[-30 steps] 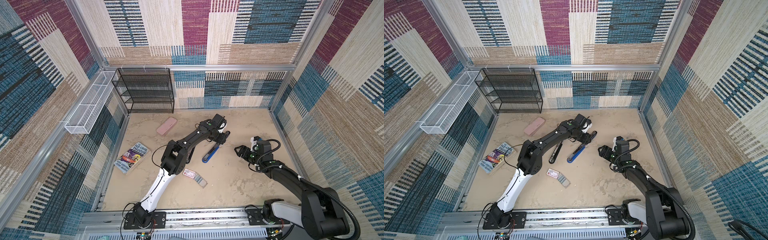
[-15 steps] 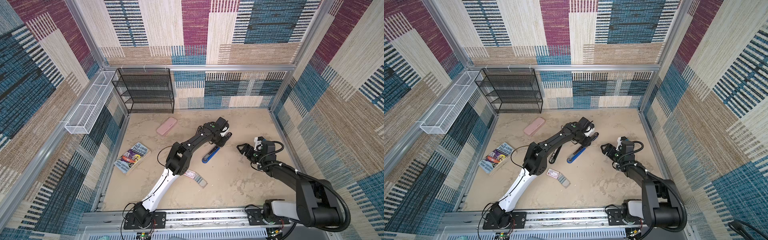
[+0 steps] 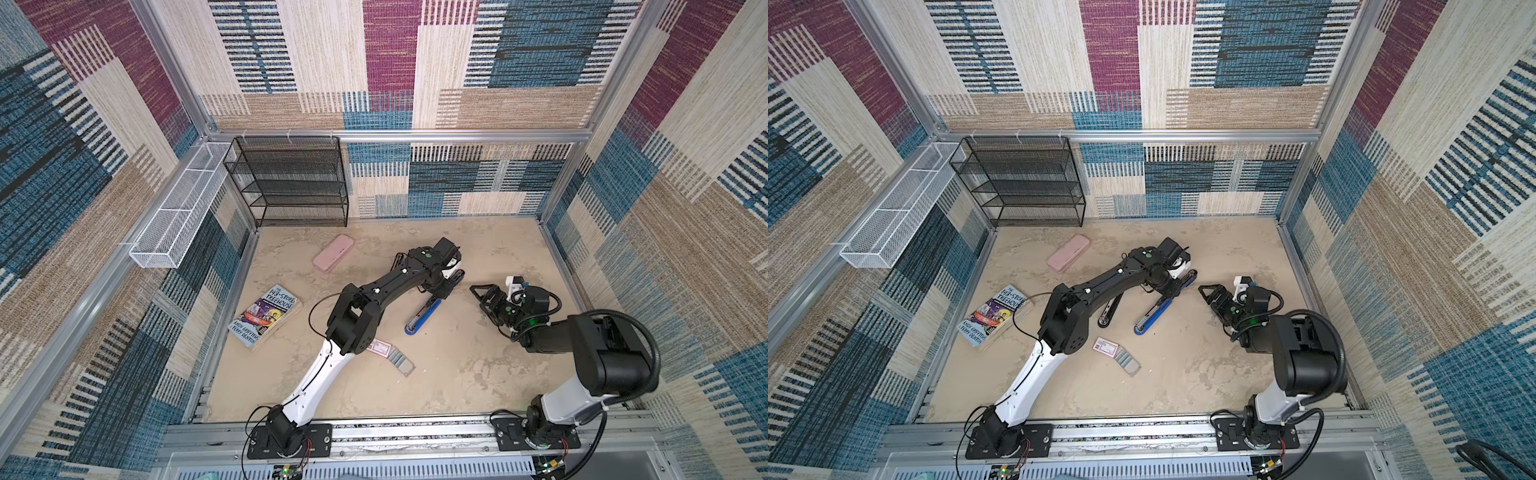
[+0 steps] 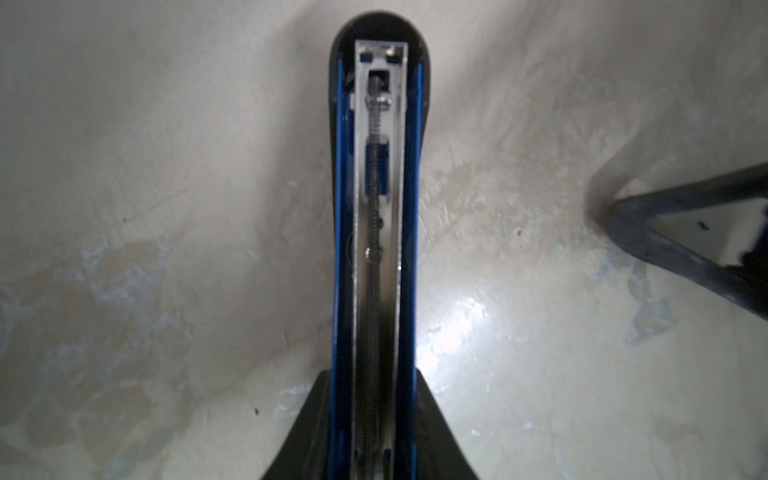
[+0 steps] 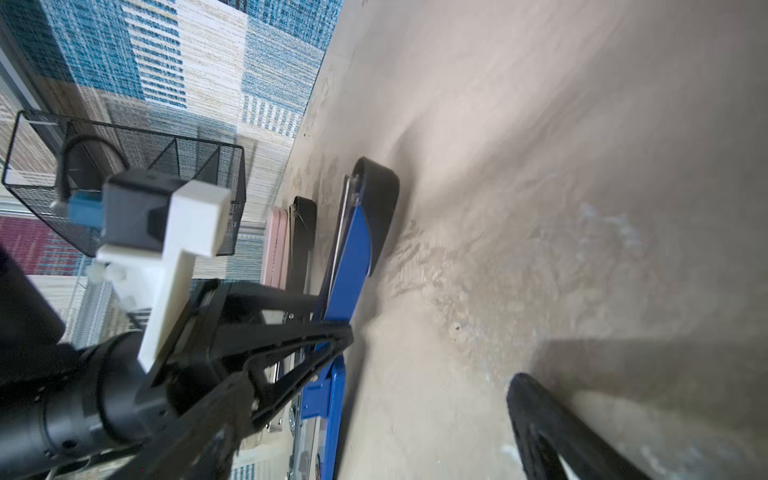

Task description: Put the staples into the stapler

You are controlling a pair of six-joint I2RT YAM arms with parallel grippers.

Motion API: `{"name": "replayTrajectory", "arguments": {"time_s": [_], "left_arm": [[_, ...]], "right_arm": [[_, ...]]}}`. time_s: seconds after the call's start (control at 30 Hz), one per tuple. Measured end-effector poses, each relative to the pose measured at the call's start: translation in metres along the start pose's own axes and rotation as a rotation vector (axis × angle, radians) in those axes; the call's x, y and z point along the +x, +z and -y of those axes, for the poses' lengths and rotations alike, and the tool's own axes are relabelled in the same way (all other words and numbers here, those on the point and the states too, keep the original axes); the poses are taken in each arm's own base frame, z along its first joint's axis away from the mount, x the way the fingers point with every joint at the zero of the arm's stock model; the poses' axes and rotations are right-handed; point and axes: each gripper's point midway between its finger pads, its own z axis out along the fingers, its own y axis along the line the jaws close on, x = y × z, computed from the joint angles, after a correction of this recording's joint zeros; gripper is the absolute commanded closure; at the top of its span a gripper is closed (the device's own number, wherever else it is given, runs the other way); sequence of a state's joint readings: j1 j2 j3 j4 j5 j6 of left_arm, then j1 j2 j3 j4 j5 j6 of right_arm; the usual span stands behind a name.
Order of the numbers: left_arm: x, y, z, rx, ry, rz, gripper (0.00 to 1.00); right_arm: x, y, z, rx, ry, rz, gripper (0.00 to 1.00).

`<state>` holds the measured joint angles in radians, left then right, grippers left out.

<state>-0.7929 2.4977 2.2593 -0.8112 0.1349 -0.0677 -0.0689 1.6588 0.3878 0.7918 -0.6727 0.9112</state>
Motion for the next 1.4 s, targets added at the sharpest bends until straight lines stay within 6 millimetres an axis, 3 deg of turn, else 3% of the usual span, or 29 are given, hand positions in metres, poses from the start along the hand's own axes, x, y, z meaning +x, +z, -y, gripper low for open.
{"name": "replayTrajectory", "arguments": {"time_s": [0.37,0.53,0.8,0.97,1.17,1.4], "left_arm": [[0.006,-0.005,0.018,0.037,0.02,0.009,0.86],[0.005,-0.003,0.031,0.06,0.039,0.017,0.84],[0.01,0.002,0.038,0.076,0.042,0.008,0.63],[0.015,0.003,0.037,0.074,0.038,-0.001,0.58],[0.016,-0.012,0.037,0.07,0.04,0.023,0.58],[0.065,-0.058,0.023,-0.002,0.021,0.044,0.52]], "right_arm": [[-0.018,0.034,-0.022,-0.287,0.039,-0.03,0.05],[-0.016,0.047,-0.02,-0.302,0.093,-0.069,0.06],[-0.013,0.049,-0.016,-0.291,0.14,-0.079,0.21],[-0.009,0.049,-0.012,-0.283,0.153,-0.088,0.28],[-0.007,0.048,-0.011,-0.278,0.163,-0.091,0.29],[-0.006,0.044,-0.018,-0.284,0.111,-0.085,0.29]]}}
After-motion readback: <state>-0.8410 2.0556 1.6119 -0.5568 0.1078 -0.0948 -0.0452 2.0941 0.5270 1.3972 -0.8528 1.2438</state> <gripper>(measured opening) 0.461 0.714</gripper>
